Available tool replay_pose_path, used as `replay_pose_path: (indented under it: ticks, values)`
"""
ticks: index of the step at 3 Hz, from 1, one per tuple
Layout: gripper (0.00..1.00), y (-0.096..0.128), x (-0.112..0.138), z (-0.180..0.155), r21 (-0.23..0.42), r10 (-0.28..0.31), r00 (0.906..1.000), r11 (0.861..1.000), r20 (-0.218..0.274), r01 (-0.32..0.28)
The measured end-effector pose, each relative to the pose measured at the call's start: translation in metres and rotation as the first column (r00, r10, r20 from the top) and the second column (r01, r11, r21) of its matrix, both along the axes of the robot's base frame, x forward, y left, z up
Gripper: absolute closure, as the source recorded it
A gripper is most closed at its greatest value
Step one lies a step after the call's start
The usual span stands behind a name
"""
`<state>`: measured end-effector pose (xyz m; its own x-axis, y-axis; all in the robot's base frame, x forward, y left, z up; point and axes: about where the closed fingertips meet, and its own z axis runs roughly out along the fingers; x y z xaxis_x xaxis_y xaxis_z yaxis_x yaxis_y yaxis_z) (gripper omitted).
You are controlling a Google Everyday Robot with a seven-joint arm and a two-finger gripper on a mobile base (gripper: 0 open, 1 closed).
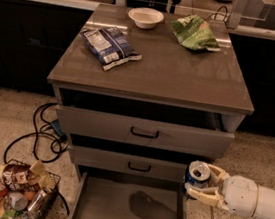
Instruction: Place pepsi can into bottom drawer
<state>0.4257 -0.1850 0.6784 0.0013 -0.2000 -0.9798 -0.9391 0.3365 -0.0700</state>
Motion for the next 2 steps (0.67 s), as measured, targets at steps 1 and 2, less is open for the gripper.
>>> replay_pose_path:
  ticks: [1,2]
  values:
    - [1.00,0.000,0.000,0.000,0.000,0.000,1.0000,1.000,0.000,0.000]
    - [1.00,0.017,0.004,-0.053,0.001,0.013,0.9985,1.000,-0.053,-0.013]
